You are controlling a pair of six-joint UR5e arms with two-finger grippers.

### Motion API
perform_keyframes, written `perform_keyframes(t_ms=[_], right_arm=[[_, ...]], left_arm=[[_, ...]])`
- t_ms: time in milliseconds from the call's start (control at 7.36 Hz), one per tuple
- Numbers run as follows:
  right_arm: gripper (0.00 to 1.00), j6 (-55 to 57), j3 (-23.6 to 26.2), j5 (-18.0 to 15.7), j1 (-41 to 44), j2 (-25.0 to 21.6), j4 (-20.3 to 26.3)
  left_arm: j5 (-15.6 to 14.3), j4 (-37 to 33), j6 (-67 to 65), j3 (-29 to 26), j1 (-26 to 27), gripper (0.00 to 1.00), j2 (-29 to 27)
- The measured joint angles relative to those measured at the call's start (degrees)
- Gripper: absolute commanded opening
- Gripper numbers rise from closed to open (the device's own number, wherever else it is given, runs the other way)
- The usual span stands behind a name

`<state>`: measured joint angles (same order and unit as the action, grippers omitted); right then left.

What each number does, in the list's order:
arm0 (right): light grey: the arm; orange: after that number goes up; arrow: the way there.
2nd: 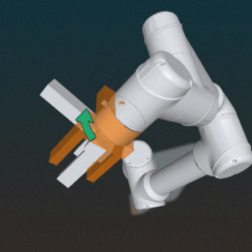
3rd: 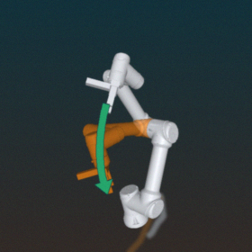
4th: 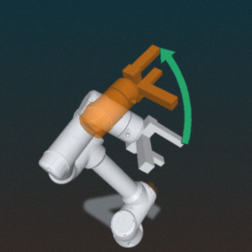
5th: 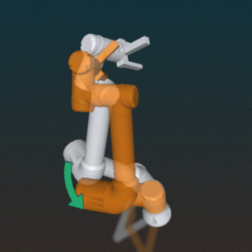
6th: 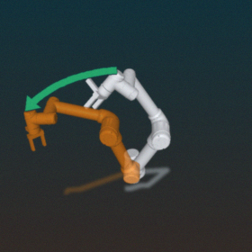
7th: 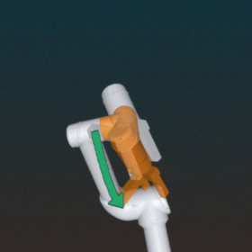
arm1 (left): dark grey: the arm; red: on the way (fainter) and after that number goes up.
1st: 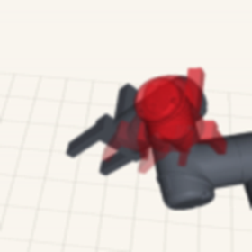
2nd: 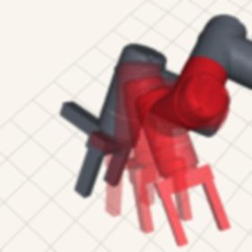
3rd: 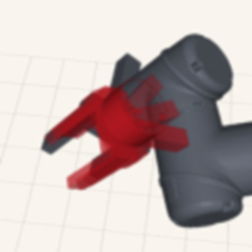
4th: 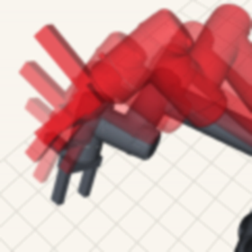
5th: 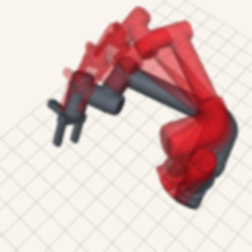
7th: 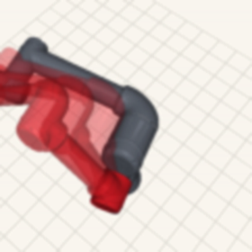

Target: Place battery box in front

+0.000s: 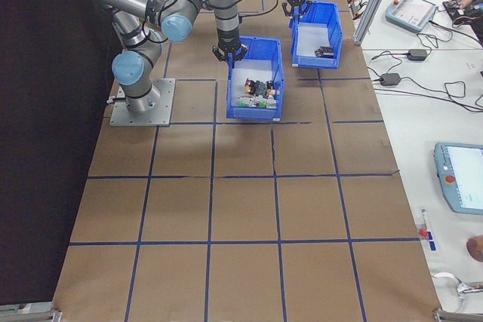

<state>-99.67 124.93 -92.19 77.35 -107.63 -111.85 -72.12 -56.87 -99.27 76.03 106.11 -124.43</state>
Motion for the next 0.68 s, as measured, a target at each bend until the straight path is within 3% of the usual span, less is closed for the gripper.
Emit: perform_keyframes(t_ms=[136, 272, 408, 680], right_arm=[[0.02, 2.68, 0.87, 0.59, 3.03, -0.85, 0.17], [0.02, 6.88, 1.31, 0.79, 7.25, -1.1, 0.26], [0.02, 11.28, 1.67, 0.78, 11.63, -1.09, 0.28], [0.02, 18.69, 2.85, 0.66, 19.24, -1.03, 0.01]], left_arm=[[-0.15, 0.1, -0.1, 1.8, 0.06, 0.3, 1.04], [-1.15, 0.44, -0.17, 3.29, -0.02, 0.56, 1.87], [-3.63, 1.13, -0.26, 3.71, -0.12, 0.66, 2.2], [-8.04, 2.63, -0.77, 4.6, -0.29, 0.62, 3.35]])
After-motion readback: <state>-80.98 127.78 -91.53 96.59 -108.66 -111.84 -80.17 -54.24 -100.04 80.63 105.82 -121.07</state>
